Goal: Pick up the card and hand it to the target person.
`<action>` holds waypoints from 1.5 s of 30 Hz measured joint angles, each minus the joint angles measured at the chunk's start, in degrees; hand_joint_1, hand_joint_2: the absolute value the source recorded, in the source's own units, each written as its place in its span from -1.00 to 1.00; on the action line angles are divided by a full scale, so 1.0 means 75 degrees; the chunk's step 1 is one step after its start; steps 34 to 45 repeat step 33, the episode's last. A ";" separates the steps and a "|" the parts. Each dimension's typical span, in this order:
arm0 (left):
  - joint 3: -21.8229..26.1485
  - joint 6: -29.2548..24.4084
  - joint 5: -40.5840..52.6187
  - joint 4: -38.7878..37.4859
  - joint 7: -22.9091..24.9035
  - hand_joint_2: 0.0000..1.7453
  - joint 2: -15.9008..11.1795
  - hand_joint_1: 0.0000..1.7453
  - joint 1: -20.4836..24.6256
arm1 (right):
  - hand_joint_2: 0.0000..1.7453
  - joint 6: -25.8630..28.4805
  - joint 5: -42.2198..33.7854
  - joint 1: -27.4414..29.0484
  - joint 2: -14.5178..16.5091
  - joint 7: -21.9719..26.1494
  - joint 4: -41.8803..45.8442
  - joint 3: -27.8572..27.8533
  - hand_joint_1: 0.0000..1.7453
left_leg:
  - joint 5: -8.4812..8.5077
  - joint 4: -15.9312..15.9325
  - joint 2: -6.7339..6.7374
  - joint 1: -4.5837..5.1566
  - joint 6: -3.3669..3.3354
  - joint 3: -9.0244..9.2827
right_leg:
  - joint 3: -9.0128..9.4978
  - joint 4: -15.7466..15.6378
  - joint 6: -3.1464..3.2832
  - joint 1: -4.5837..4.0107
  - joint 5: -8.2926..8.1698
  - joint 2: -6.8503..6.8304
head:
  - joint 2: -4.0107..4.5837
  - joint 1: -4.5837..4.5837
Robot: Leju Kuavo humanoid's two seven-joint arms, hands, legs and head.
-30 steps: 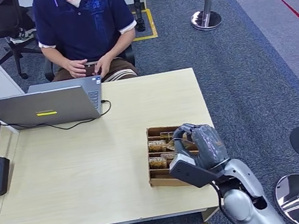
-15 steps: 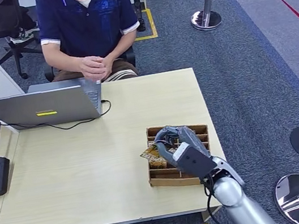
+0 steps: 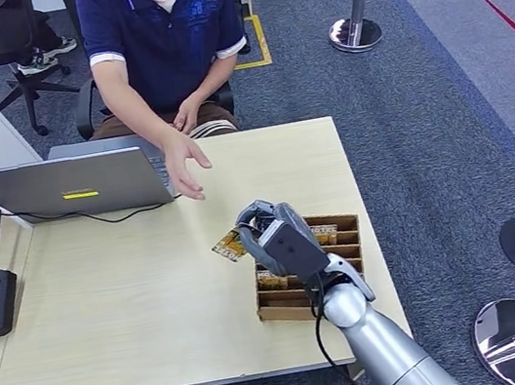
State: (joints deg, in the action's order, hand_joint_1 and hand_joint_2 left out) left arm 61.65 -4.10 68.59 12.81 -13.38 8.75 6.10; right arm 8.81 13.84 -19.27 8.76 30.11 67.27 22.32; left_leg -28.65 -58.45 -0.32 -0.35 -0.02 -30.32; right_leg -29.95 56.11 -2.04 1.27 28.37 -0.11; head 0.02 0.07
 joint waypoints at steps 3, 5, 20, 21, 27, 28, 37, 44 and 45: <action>-0.0001 0.0005 0.0002 0.0000 -0.0001 1.00 -0.0004 -1.00 0.0000 | 1.00 0.0110 -0.0044 -0.0148 0.0066 0.0052 -0.0237 0.0029 0.86 | 0.0000 0.0000 0.0000 0.0000 0.0000 0.0000 | 0.0000 0.0000 0.0000 -0.0001 0.0000 -0.0001 | 0.0000 0.0001; -0.0003 0.0006 0.0007 0.0000 -0.0009 1.00 -0.0004 -1.00 0.0000 | 1.00 0.0224 -0.0125 -0.0216 0.0106 0.0096 -0.0361 0.0034 0.86 | 0.0000 0.0000 0.0000 -0.0001 0.0000 0.0000 | 0.0000 0.0001 0.0000 -0.0001 0.0000 0.0000 | 0.0000 0.0001; -0.0007 0.0012 0.0119 0.0000 -0.0020 1.00 -0.0007 -1.00 0.0012 | 1.00 0.1183 -0.0547 -0.1330 0.0627 0.0431 -0.1966 0.0031 0.86 | 0.0003 0.0000 0.0000 -0.0001 0.0001 0.0001 | 0.0000 0.0001 0.0003 -0.0001 -0.0002 0.0000 | 0.0000 0.0000; -0.0007 0.0013 0.0118 0.0000 -0.0021 1.00 -0.0007 -1.00 0.0012 | 1.00 0.1199 -0.0553 -0.1375 0.0648 0.0447 -0.2039 0.0031 0.86 | 0.0003 0.0000 0.0000 -0.0001 0.0001 0.0001 | 0.0000 0.0001 0.0003 -0.0001 -0.0002 0.0000 | 0.0000 0.0000; -0.0009 0.0074 0.0126 0.0000 -0.0149 1.00 -0.0013 -1.00 0.0007 | 1.00 0.1225 -0.0633 -0.1624 0.0773 0.0542 -0.2507 0.0029 0.40 | 0.0003 0.0000 0.0000 -0.0001 0.0001 0.0001 | 0.0000 0.0001 0.0003 -0.0001 -0.0002 0.0000 | 0.0000 0.0001; -0.0012 0.0080 0.0141 0.0000 -0.0210 1.00 -0.0019 -1.00 0.0003 | 1.00 0.1224 -0.0651 -0.1667 0.0793 0.0570 -0.2598 0.0030 -0.07 | 0.0003 0.0000 0.0000 -0.0001 0.0001 0.0001 | 0.0000 0.0001 0.0003 -0.0001 -0.0002 0.0000 | 0.0000 0.0001; -0.0034 0.0034 0.0293 0.0000 -0.0348 1.00 -0.0041 -1.00 -0.0011 | 1.00 0.1234 -0.0698 -0.1849 0.0844 0.0699 -0.2966 0.0036 -1.00 | 0.0005 0.0000 0.0000 -0.0001 0.0001 0.0001 | 0.0000 0.0001 0.0003 -0.0001 -0.0003 0.0000 | 0.0000 0.0000; -0.0034 0.0034 0.0293 0.0000 -0.0348 1.00 -0.0041 -1.00 -0.0011 | 1.00 0.1234 -0.0698 -0.1849 0.0844 0.0699 -0.2966 0.0036 -1.00 | 0.0005 0.0000 0.0000 -0.0001 0.0001 0.0001 | 0.0000 0.0001 0.0003 -0.0001 -0.0003 0.0000 | 0.0000 0.0000; -0.0034 0.0034 0.0293 0.0000 -0.0348 1.00 -0.0041 -1.00 -0.0011 | 1.00 0.1234 -0.0698 -0.1849 0.0844 0.0699 -0.2966 0.0036 -1.00 | 0.0005 0.0000 0.0000 -0.0001 0.0001 0.0001 | 0.0000 0.0001 0.0003 -0.0001 -0.0003 0.0000 | 0.0000 0.0000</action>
